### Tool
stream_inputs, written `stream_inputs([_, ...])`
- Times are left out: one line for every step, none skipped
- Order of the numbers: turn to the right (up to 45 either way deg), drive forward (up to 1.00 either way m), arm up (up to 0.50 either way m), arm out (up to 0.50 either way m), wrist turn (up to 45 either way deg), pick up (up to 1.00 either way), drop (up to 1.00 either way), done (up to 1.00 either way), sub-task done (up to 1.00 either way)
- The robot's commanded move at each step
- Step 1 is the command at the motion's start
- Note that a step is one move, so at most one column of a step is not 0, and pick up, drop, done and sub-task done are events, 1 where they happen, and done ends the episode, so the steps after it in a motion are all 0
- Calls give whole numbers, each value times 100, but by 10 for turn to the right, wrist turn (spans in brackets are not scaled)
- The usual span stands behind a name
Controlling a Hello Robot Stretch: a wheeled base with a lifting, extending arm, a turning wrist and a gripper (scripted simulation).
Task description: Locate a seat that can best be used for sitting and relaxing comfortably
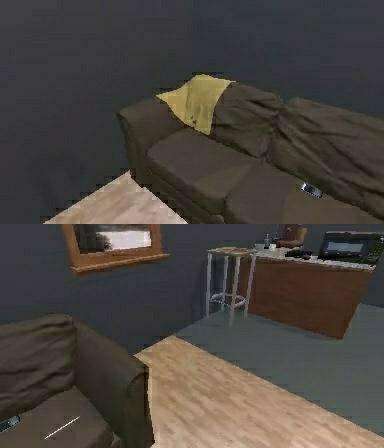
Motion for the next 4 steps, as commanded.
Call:
stream_inputs([-450, 0, 0, 0, 0, 0, 0, 0, 0])
stream_inputs([0, 35, 0, 0, 0, 0, 0, 0, 0])
stream_inputs([450, 0, 0, 0, 0, 0, 0, 0, 0])
stream_inputs([330, 0, 0, 0, 0, 0, 0, 0, 0])
